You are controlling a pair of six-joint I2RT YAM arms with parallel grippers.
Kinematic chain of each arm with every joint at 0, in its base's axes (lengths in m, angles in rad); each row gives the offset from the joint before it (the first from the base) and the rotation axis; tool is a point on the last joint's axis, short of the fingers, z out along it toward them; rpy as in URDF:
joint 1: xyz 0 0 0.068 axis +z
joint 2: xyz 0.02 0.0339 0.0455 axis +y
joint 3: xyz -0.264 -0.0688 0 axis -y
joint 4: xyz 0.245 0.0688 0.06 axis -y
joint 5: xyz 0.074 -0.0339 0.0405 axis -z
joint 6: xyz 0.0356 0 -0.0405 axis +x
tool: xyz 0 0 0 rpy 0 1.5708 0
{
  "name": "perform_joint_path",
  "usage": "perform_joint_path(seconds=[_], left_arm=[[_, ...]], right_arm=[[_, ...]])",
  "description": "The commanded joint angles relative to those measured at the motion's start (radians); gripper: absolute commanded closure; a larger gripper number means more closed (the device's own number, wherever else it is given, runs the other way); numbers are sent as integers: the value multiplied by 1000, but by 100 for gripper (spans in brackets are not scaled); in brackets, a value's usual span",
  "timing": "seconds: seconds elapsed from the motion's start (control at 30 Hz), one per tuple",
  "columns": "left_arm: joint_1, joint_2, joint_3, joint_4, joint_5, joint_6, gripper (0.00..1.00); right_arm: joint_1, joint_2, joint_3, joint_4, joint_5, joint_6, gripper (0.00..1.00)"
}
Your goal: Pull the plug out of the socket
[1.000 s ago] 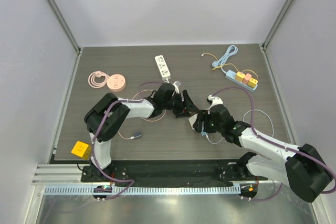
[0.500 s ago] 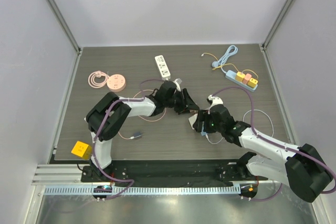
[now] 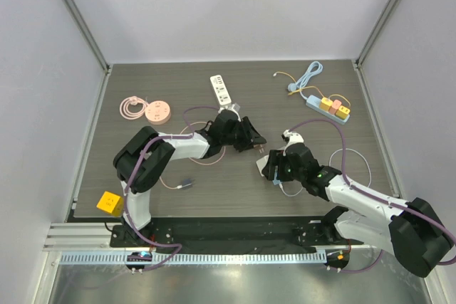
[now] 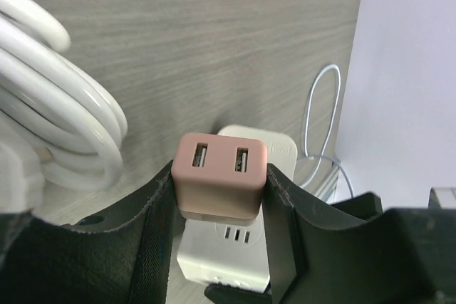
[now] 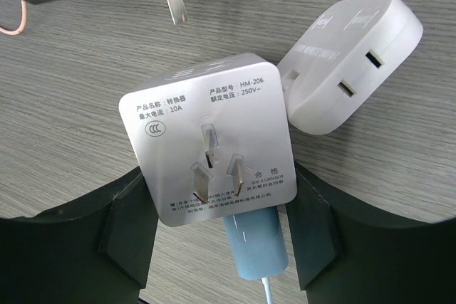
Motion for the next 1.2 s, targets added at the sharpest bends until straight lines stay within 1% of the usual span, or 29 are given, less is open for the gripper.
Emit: perform_joint_path(seconds=[0.0,0.13,0.23,0.3,0.37,0.4,0.43,0.47,0.53,0.57,0.63,0.7,0.73,0.77,0.8,0.83,0.87,0.9,1.0,1.07,1.17], left_arm=[[13,-56,35,53,-72,3,100],[36,-67,93,-19,-58,25,100],[83,-125,93,-119,-63,54,100],[141,-186,90,-211,-54,100,100],[209,-214,104,-272,-25,140,100],[230,-226,119,-352,4,182,100],[270,-234,151,-397,53,198,100],[286,-243,158,-453,72,212,100],[304,-301,142,-490,66,259,100],[304,-327,132,-533,57,275,100],[303,-396,86,-544,64,281,100],[300,-451,-6,-550,115,276,100],[287,-467,-37,-550,129,272,100],[274,-484,-99,-558,139,275,100],[232,-516,-124,-572,132,273,100],[205,-537,-154,-595,117,276,100],[176,-554,-201,-610,69,276,100],[118,-570,-226,-625,43,276,100],[41,-625,-302,-664,-52,263,99],[34,-645,-350,-664,-77,250,97],[34,-639,-372,-667,-83,252,96]], right_arm=[[4,-14,1,-1,19,17,99],[5,-30,-4,-8,34,24,99],[5,-46,-12,-9,45,33,99],[5,-57,-15,-11,49,34,99],[5,-59,-16,-9,48,34,99],[4,-56,-15,-11,51,33,99],[5,-54,-15,-11,48,33,99],[5,-48,-12,-11,46,33,99],[5,-42,-10,-12,43,30,99],[5,-40,-10,-9,40,31,99],[5,-40,-10,-9,42,30,99],[5,-40,-10,-9,42,30,99],[4,-42,-10,-8,40,31,99],[5,-37,-10,-8,40,30,99],[5,-39,-10,-6,39,30,99],[5,-37,-10,-5,37,28,99],[5,-34,-9,-5,37,28,99],[5,-33,-7,-5,39,28,99],[5,-27,-4,-5,33,27,99],[5,-20,-4,-1,31,25,99],[5,-17,-4,-3,30,25,99]])
